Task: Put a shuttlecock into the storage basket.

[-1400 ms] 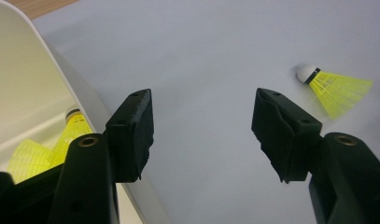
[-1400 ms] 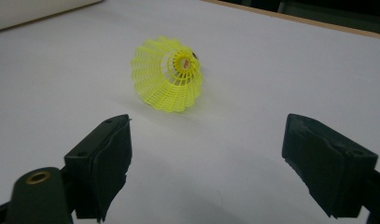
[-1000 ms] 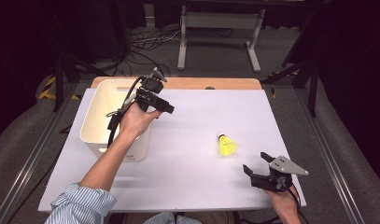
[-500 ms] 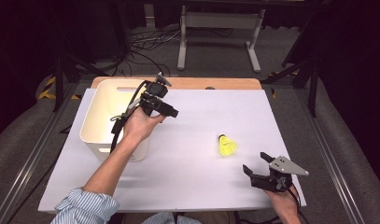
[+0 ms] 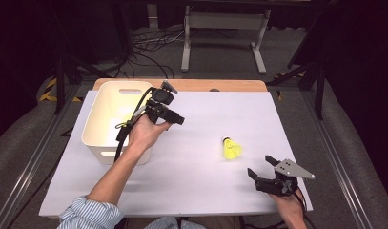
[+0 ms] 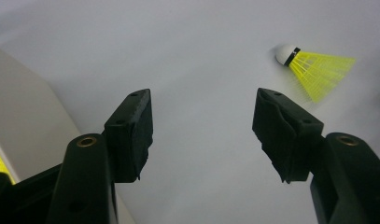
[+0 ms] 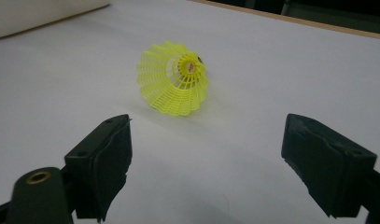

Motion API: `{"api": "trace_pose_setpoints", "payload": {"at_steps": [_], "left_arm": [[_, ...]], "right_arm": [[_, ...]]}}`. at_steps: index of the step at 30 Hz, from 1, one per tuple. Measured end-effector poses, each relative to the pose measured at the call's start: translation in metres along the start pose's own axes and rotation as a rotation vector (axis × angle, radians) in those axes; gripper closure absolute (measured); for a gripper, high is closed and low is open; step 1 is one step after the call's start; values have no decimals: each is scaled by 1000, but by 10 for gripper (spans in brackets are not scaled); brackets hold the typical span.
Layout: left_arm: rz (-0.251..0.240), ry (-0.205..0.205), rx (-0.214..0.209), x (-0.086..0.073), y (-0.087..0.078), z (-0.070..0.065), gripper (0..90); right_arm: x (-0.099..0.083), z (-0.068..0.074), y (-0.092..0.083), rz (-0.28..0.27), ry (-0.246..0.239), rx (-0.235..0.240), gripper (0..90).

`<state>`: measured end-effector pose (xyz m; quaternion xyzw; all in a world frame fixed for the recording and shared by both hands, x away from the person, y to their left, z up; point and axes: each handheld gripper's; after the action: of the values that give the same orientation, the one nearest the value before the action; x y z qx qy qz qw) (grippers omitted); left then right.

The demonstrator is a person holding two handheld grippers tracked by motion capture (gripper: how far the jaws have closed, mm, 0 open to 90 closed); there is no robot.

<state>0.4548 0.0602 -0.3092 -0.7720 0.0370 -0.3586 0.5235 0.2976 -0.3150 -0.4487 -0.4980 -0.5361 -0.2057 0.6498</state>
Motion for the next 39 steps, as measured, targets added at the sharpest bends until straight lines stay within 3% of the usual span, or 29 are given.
{"api": "trace_pose_setpoints", "payload": {"at_steps": [24, 30, 39], "left_arm": [[16, 36, 7, -9, 15, -16, 386], [15, 28, -6, -14, 20, -16, 386], [25, 28, -24, -26, 35, -21, 383]], "right_arm": [[9, -1, 4, 40, 44, 25, 233], [15, -5, 9, 80, 64, 37, 286], [22, -9, 25, 185, 69, 59, 381]]}}
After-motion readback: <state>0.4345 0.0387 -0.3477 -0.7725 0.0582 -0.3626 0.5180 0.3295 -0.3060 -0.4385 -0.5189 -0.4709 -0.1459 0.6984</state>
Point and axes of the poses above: each handheld gripper's, and its own axes: y roughly forward along the jaws, x roughly out of its top, z roughly to its left, and after that the axes turned 2 degrees about -x, right-handed
